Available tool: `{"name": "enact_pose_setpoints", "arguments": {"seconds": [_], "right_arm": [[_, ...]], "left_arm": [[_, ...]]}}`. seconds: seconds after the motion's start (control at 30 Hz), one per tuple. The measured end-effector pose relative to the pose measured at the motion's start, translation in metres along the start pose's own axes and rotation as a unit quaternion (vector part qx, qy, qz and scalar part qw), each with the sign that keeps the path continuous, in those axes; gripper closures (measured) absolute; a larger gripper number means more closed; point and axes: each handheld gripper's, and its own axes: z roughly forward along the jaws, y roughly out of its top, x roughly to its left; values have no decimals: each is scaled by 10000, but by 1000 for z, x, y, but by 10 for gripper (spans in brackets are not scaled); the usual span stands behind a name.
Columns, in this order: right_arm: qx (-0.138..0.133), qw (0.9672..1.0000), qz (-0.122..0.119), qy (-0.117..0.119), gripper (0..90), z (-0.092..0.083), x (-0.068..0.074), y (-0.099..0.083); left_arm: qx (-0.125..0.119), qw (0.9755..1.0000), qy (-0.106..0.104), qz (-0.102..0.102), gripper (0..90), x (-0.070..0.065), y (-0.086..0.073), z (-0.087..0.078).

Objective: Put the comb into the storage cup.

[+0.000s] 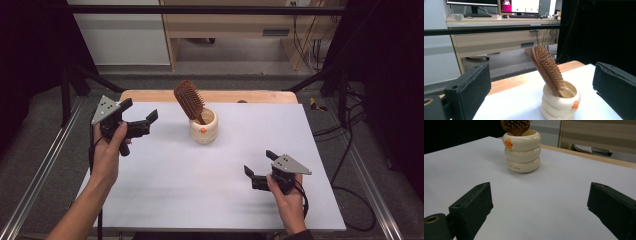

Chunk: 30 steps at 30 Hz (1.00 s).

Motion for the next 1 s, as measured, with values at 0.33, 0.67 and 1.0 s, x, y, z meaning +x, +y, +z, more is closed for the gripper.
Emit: {"name": "enact_pose_setpoints", "arguments": {"seconds": [0.33, 0.67, 1.0], "right_arm": [[-15, 10000, -32, 48, 59, -1, 0, 1], [-16, 10000, 8, 78, 57, -1, -2, 0], [-23, 9999, 33, 115, 57, 0, -2, -2]], "left_arm": [[-81, 9999, 1, -123, 17, 2, -18, -17], [-19, 9993, 277, -239, 17, 22, -44, -41], [-54, 9985, 508, -220, 18, 35, -60, -67]]}}
